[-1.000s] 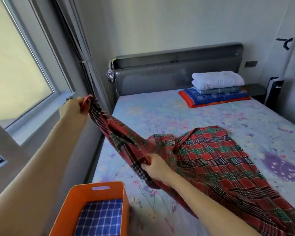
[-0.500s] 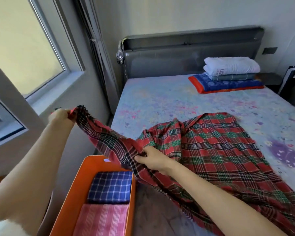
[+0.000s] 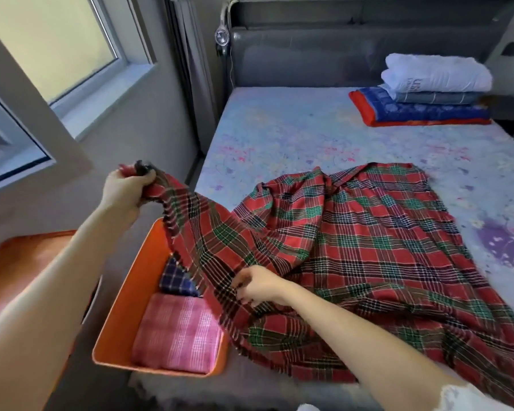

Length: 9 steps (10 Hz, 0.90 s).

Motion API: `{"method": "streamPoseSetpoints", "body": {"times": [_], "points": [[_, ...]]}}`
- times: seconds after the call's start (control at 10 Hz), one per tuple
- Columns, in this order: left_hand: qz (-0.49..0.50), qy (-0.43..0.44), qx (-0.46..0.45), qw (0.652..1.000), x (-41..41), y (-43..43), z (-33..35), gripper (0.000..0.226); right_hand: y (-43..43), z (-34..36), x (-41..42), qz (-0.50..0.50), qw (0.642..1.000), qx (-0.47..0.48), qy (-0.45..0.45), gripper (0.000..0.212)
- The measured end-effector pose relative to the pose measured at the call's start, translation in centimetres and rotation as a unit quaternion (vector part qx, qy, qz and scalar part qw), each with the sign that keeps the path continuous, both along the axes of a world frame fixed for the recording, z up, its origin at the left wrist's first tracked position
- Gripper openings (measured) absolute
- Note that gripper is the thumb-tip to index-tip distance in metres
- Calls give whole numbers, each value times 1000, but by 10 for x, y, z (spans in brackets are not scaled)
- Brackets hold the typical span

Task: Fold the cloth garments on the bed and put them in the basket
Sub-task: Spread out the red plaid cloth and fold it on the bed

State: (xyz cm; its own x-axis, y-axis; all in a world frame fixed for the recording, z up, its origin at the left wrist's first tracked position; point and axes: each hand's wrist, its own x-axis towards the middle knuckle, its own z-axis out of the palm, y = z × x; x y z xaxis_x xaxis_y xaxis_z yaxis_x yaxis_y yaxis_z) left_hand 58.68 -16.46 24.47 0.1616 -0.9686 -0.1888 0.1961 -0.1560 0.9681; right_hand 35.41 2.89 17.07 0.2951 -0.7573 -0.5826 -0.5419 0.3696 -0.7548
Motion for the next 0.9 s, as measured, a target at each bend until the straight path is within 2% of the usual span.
{"method": "streamPoseSetpoints", "body": {"times": [0.1, 0.2, 0.3, 0.4, 0.5, 0.6, 0.7, 0.8, 0.9], "points": [[-47, -101, -57, 992, -81, 95, 72, 16, 8, -6, -34, -78, 997, 7, -28, 25], [-86, -104, -74, 988, -124, 104, 77, 21, 24, -16, -82, -168, 985, 16, -20, 20], [-119, -132, -92, 980, -174, 115, 79, 24, 58, -35, -147, -311, 950, 41, 0, 16], [-163, -192, -100, 963, -224, 121, 63, 26, 103, -56, -216, -445, 891, 90, 25, 24], [-220, -266, -102, 933, -273, 131, 36, 15, 152, -83, -272, -572, 803, 164, 43, 23], [-275, -304, -100, 907, -336, 157, 5, 10, 208, -115, -314, -639, 742, 198, 49, 20], [-310, -325, -87, 889, -397, 180, -21, 8, 252, -142, -342, -654, 724, 210, 66, 12], [-306, -345, -63, 885, -437, 189, -48, 2, 269, -175, -347, -620, 753, 215, 45, 17], [-262, -339, -14, 903, -461, 192, -83, 6, 267, -223, -349, -647, 727, 231, -10, 16]]}}
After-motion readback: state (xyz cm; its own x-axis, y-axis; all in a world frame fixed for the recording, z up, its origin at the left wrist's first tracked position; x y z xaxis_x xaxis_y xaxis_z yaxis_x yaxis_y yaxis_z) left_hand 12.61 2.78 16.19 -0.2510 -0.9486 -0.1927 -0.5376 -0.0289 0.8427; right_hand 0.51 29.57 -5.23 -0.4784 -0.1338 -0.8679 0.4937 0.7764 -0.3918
